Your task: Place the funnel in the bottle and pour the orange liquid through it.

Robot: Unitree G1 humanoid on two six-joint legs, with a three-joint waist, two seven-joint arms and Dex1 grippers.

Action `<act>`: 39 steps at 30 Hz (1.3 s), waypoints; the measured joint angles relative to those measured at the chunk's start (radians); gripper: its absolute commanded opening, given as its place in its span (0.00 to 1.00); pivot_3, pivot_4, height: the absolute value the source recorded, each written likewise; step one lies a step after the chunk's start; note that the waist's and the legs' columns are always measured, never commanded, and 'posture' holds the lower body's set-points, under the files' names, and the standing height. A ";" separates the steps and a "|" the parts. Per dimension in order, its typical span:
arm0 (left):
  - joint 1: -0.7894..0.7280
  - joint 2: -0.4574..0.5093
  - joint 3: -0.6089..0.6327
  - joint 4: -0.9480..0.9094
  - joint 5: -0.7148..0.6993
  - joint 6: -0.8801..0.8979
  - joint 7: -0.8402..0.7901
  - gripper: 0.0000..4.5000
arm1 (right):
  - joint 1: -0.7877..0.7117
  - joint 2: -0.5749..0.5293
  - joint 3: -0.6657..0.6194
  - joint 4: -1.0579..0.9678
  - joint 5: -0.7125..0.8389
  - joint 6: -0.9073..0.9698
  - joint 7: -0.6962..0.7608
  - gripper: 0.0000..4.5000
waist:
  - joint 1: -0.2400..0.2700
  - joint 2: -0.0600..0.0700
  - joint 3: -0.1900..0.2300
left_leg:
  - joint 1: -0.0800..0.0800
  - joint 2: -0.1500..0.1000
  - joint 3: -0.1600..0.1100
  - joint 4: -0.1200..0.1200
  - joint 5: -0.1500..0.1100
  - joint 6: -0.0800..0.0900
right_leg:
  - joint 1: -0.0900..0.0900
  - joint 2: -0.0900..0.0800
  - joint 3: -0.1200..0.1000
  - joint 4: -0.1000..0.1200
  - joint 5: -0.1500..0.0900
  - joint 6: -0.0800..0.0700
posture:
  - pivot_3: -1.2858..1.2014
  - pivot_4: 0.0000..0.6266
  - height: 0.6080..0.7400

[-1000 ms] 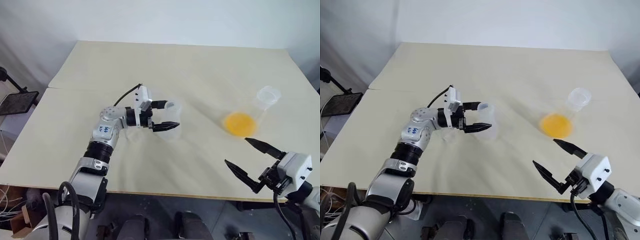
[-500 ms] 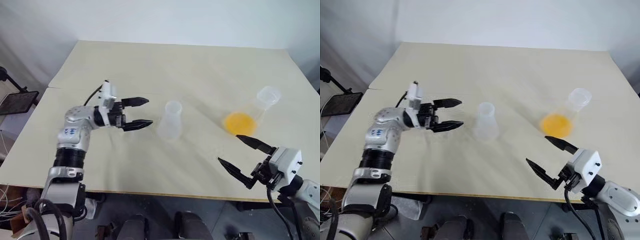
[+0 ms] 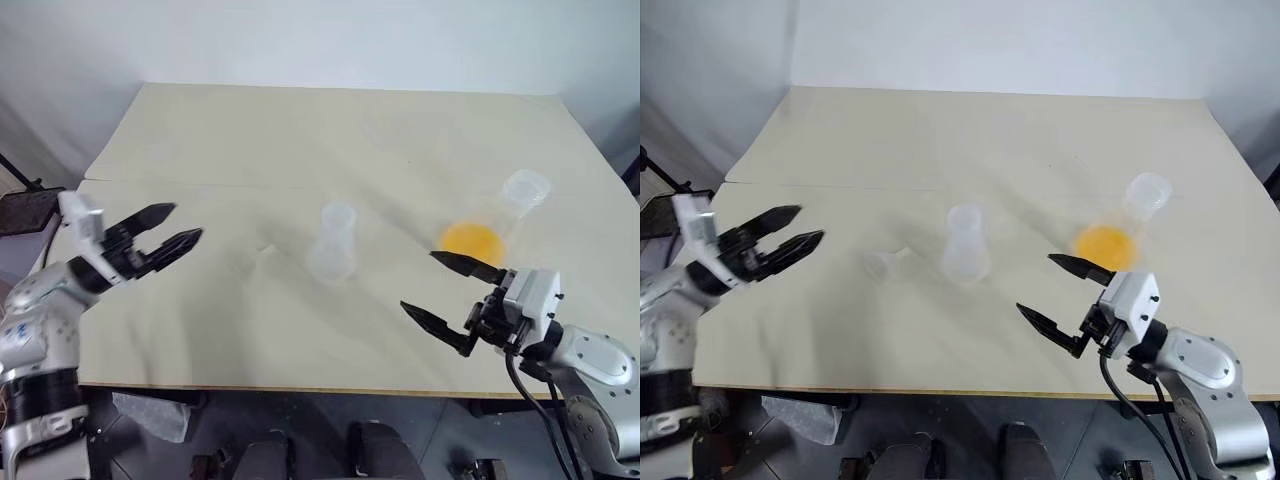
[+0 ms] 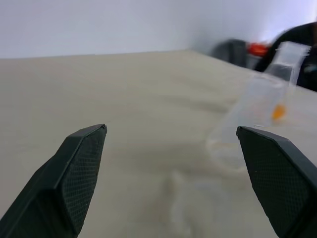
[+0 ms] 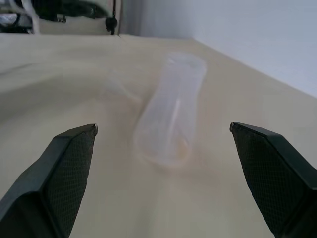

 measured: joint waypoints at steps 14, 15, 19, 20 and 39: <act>0.292 0.070 0.137 -0.053 0.002 -0.057 0.041 0.99 | -0.037 -0.003 0.044 0.032 0.004 -0.004 0.041 1.00 | 0.018 -0.001 0.000 | 0.000 -0.001 -0.004 -0.001 -0.003 0.001 | 0.003 -0.002 -0.001 -0.009 0.000 -0.001 | 0.52 0.24 1.00; 0.273 0.073 0.107 -0.070 0.004 -0.057 0.037 0.99 | -0.036 -0.003 0.043 0.040 0.003 -0.004 0.043 1.00 | 0.017 -0.001 0.000 | 0.000 -0.001 -0.003 -0.001 -0.003 0.001 | 0.003 -0.002 -0.001 -0.009 0.000 -0.001 | 0.52 0.24 1.00; 0.160 0.078 -0.040 -0.088 0.043 -0.055 0.039 0.99 | -0.037 -0.006 0.041 0.056 -0.007 -0.008 0.049 1.00 | 0.004 -0.001 0.000 | 0.000 -0.001 -0.003 -0.001 -0.003 0.001 | 0.002 -0.001 -0.002 -0.007 0.000 -0.001 | 0.52 0.24 1.00; 0.129 0.078 -0.077 -0.085 0.062 -0.057 0.043 0.99 | -0.038 -0.006 0.040 0.058 -0.010 -0.008 0.048 1.00 | 0.003 -0.001 0.000 | 0.000 -0.001 -0.003 -0.001 -0.003 0.001 | 0.001 -0.001 -0.002 -0.006 0.000 -0.001 | 0.52 0.24 1.00; -0.140 0.027 -0.381 0.103 0.210 -0.078 -0.046 0.99 | 0.010 -0.007 0.012 0.042 -0.033 -0.010 0.004 1.00 | -0.020 -0.001 0.000 | 0.000 0.000 0.000 0.000 -0.003 0.001 | 0.000 0.000 -0.001 0.000 0.000 0.000 | 0.52 0.24 1.00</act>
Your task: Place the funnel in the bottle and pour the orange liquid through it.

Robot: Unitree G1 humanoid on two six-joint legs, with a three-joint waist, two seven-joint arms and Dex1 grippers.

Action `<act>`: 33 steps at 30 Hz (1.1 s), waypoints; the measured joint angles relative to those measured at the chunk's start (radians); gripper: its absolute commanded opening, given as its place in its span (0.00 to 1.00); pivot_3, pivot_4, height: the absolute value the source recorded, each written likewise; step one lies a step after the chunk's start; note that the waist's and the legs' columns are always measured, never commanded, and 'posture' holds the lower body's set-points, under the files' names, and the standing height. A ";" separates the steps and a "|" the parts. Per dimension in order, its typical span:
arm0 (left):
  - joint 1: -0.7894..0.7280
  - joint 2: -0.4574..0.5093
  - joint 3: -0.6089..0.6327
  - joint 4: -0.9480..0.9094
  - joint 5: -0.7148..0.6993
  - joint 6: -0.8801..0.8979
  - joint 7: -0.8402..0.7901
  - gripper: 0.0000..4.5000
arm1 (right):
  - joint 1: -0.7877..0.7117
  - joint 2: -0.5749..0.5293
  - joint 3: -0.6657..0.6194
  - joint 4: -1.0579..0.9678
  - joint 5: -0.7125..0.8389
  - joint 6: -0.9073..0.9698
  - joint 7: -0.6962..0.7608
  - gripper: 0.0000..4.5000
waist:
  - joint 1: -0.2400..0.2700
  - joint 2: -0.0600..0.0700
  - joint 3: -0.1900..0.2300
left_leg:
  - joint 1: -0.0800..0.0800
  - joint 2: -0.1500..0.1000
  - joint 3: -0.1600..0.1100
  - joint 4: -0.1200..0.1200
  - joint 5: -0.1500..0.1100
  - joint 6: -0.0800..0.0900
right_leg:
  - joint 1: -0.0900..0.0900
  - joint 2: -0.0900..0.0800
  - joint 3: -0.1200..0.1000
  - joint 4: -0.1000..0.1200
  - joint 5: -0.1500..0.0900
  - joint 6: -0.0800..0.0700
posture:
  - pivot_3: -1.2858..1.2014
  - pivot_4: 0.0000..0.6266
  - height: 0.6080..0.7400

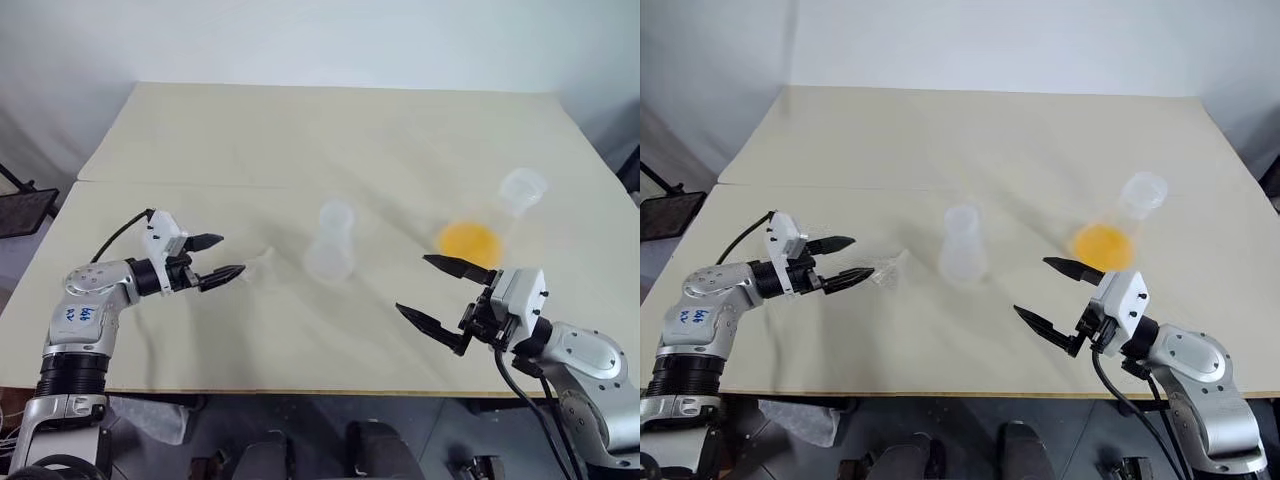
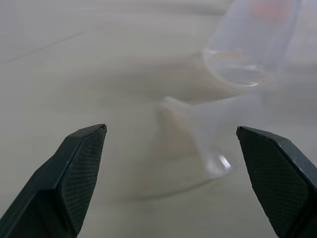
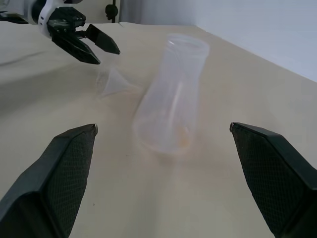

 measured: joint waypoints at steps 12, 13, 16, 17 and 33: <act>-0.031 -0.071 -0.041 0.048 0.068 -0.037 0.077 0.99 | -0.006 0.000 0.000 -0.006 -0.006 -0.002 -0.013 1.00 | 0.023 0.000 0.000 | 0.000 0.000 0.000 0.001 0.000 0.000 | 0.000 0.000 0.000 0.000 0.000 0.000 | 0.52 0.24 1.00; -0.036 -0.071 -0.041 0.052 0.071 -0.038 0.083 0.99 | -0.006 0.000 0.000 -0.006 -0.007 -0.002 -0.014 1.00 | 0.024 0.000 0.000 | 0.000 0.000 0.000 0.001 0.000 0.000 | 0.000 0.000 0.000 0.000 0.000 0.000 | 0.52 0.24 1.00; -0.053 -0.072 -0.044 0.075 0.085 -0.044 0.094 0.91 | -0.001 0.000 -0.001 -0.006 -0.007 -0.003 -0.017 1.00 | 0.024 0.000 0.000 | 0.000 0.000 0.000 0.001 0.000 0.000 | 0.000 0.000 0.000 0.000 0.000 0.000 | 0.52 0.24 1.00; -0.059 -0.072 -0.044 0.090 0.092 -0.045 0.099 0.86 | 0.000 0.000 -0.001 -0.006 -0.007 -0.003 -0.017 1.00 | 0.025 0.000 0.000 | 0.000 0.000 0.000 0.001 0.000 0.000 | 0.000 0.000 0.000 0.000 0.000 0.000 | 0.52 0.24 1.00; -0.115 -0.090 -0.086 0.166 0.106 -0.048 0.051 0.01 | 0.007 0.002 -0.001 -0.007 -0.018 -0.019 -0.045 1.00 | 0.025 0.000 0.000 | 0.000 0.000 0.000 0.002 0.000 0.000 | 0.000 0.000 0.000 0.001 0.000 0.000 | 0.52 0.24 1.00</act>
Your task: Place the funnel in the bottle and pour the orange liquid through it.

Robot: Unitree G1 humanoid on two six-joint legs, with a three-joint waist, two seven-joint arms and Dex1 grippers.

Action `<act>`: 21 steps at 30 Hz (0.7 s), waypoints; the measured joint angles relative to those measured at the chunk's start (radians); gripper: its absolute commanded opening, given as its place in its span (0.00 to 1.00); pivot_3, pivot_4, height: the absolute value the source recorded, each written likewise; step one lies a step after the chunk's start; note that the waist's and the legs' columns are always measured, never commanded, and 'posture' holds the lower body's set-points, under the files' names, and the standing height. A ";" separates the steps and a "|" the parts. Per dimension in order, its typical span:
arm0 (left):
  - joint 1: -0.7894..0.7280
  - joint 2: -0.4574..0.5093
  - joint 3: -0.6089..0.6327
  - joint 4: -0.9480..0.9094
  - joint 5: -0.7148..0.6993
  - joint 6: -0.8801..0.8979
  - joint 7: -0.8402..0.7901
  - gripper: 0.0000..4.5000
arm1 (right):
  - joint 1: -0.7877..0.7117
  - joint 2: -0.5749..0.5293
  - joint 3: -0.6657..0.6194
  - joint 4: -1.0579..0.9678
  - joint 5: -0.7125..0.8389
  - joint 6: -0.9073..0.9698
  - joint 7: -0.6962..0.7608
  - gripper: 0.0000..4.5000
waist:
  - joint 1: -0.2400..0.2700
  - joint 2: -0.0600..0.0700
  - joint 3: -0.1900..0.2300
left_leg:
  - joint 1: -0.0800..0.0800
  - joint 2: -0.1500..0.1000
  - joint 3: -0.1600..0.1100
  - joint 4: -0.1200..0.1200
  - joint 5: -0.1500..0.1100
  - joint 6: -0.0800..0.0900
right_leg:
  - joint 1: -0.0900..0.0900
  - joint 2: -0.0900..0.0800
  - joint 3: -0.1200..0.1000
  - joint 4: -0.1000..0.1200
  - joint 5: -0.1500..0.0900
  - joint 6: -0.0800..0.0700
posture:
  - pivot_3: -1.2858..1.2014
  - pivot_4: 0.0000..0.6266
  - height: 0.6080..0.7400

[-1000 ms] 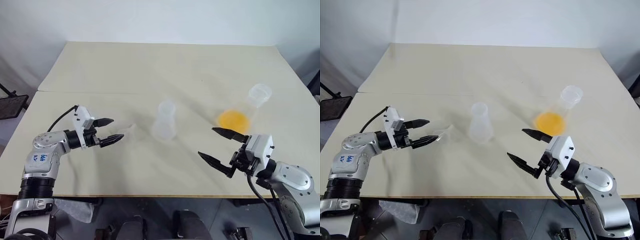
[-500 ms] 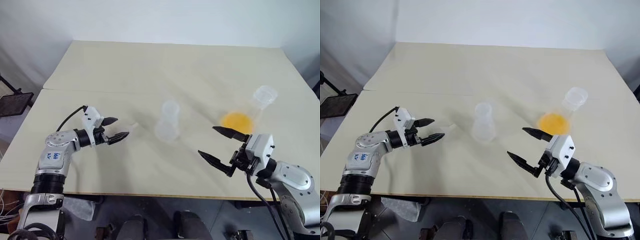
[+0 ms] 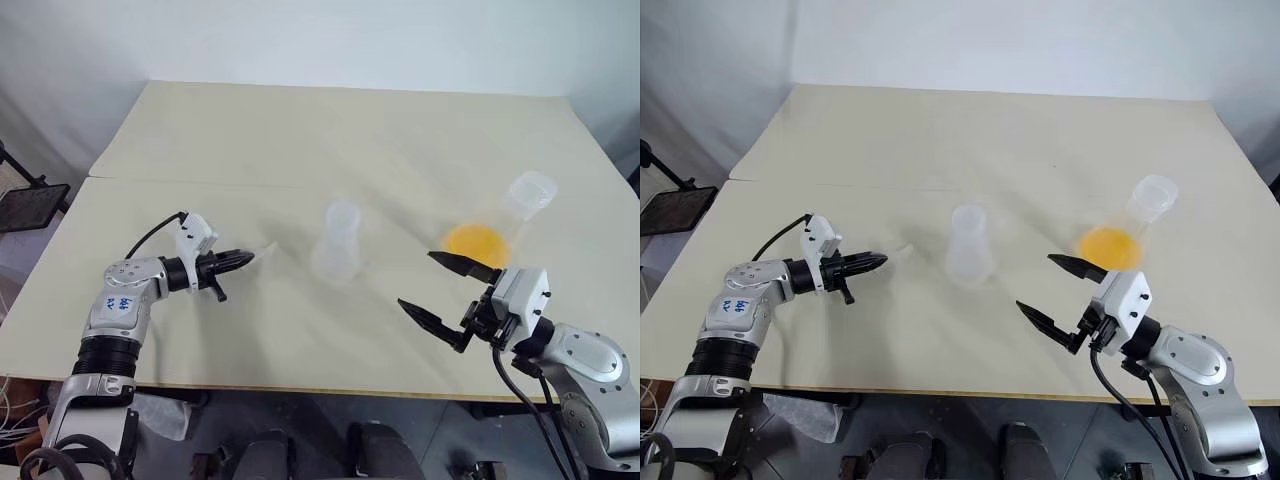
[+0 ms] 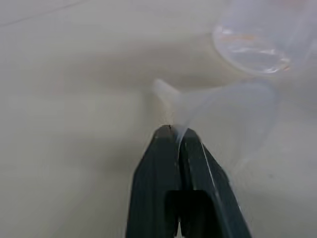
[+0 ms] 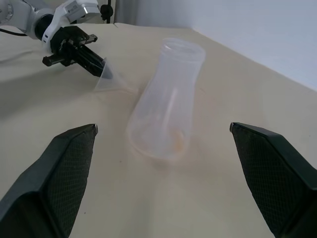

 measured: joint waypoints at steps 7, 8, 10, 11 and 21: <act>-0.125 0.042 0.007 0.002 -0.037 0.110 -0.081 0.01 | 0.000 0.000 0.001 0.000 -0.001 0.000 -0.002 1.00 | 0.001 0.000 0.000 | -0.001 0.000 0.000 0.001 0.000 0.000 | 0.000 0.000 0.000 0.000 0.000 0.000 | 0.52 0.24 1.00; -0.164 0.051 0.007 0.002 -0.051 0.155 -0.101 0.01 | 0.000 0.001 0.001 0.000 -0.002 0.000 -0.002 1.00 | 0.001 0.000 0.000 | -0.001 0.000 0.000 0.001 0.000 0.000 | 0.000 0.001 0.000 0.000 0.000 0.000 | 0.52 0.24 1.00; -0.240 0.071 0.006 0.001 -0.077 0.238 -0.142 0.01 | 0.000 0.001 0.002 0.000 -0.002 -0.001 -0.002 1.00 | 0.001 0.000 0.000 | -0.001 0.000 0.000 0.001 0.000 0.000 | 0.000 0.001 0.000 0.000 0.000 0.000 | 0.52 0.24 1.00; -0.274 0.083 0.002 0.001 -0.087 0.280 -0.167 0.01 | 0.000 0.001 0.002 0.000 -0.003 -0.001 -0.002 1.00 | 0.001 0.000 0.000 | -0.001 0.000 0.000 0.001 0.000 0.000 | 0.000 0.001 0.000 0.000 0.000 0.000 | 0.52 0.24 1.00; -0.569 0.107 -0.085 -0.001 -0.177 0.655 -0.339 0.01 | 0.043 0.005 -0.002 -0.010 -0.004 -0.002 -0.009 1.00 | 0.000 -0.001 0.000 | -0.002 0.000 0.000 0.001 0.000 0.000 | -0.001 0.002 0.000 0.000 0.000 0.000 | 0.52 0.24 1.00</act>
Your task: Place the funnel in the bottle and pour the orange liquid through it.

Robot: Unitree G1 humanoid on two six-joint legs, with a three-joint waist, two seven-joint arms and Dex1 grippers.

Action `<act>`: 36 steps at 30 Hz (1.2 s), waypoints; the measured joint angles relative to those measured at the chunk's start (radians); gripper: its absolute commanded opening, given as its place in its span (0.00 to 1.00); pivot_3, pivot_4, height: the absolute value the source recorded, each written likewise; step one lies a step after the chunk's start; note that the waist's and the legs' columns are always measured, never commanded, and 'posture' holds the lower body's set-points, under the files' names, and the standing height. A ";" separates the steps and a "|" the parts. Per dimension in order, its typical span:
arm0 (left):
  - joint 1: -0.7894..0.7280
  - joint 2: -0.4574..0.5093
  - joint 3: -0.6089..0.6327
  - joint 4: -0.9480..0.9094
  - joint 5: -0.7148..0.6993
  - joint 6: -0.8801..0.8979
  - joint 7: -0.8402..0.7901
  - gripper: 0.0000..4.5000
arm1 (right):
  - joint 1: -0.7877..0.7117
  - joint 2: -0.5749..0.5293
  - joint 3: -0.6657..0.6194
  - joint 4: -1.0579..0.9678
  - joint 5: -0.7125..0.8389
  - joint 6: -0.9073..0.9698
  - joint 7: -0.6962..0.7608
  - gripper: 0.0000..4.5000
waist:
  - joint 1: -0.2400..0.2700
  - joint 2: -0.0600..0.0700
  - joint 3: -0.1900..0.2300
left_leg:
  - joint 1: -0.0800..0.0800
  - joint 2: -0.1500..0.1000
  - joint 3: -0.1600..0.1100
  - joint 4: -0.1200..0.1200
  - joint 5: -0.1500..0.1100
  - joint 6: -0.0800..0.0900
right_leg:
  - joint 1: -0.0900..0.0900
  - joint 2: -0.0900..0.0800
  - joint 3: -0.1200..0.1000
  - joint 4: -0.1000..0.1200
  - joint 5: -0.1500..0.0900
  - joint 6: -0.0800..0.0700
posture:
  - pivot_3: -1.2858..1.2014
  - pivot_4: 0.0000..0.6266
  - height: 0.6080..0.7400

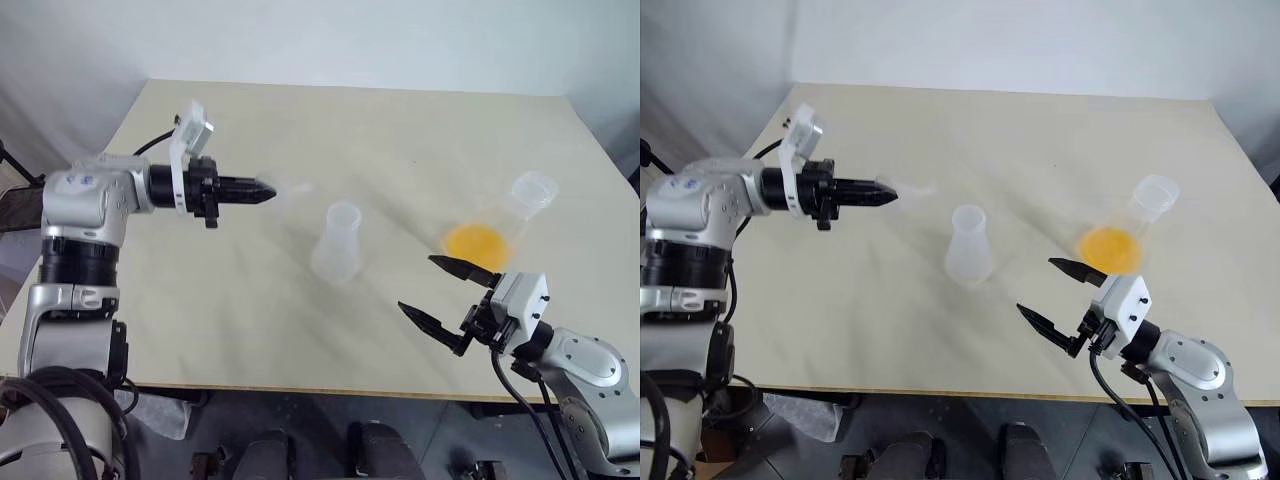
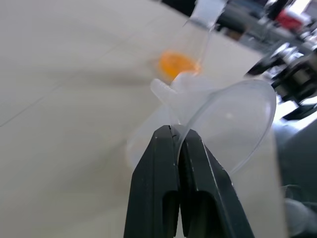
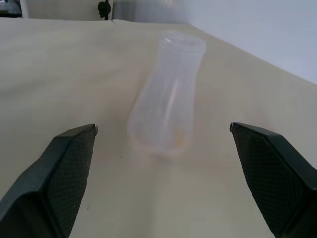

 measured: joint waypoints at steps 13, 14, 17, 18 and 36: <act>-0.193 0.020 -0.267 0.079 0.025 0.252 -0.128 0.01 | 0.064 0.000 -0.052 -0.033 0.002 0.000 -0.003 1.00 | -0.001 0.000 0.000 | 0.000 0.000 0.000 0.000 0.001 -0.001 | -0.001 0.001 0.002 0.001 0.000 0.000 | 0.52 0.24 1.00; -0.204 0.018 -0.281 0.087 0.029 0.249 -0.137 0.01 | 0.064 0.003 -0.052 -0.033 0.001 0.000 -0.004 1.00 | -0.001 0.000 0.000 | 0.000 0.000 0.000 0.000 0.001 -0.001 | -0.001 0.001 0.002 0.001 0.000 0.000 | 0.52 0.24 1.00; -0.235 0.003 -0.309 0.121 0.064 0.229 -0.135 0.01 | 0.054 0.019 -0.040 -0.033 -0.006 -0.004 -0.012 1.00 | 0.000 0.000 0.000 | 0.000 0.000 0.000 0.000 0.001 -0.001 | -0.001 0.000 0.002 0.000 0.000 0.000 | 0.52 0.24 1.00; -0.241 -0.009 -0.310 0.136 0.073 0.220 -0.128 0.01 | 0.054 0.023 -0.035 -0.033 -0.008 -0.006 -0.014 1.00 | 0.002 0.000 0.000 | 0.000 0.000 0.000 0.000 0.001 -0.001 | -0.001 0.000 0.002 0.001 0.000 0.000 | 0.52 0.24 1.00; -0.330 -0.167 -0.323 0.297 0.184 0.136 -0.075 0.01 | 0.033 0.051 -0.001 -0.033 -0.036 -0.027 -0.042 1.00 | 0.001 0.000 0.001 | -0.002 0.000 0.000 0.001 0.001 -0.001 | -0.003 0.000 0.002 0.001 0.000 0.000 | 0.52 0.24 1.00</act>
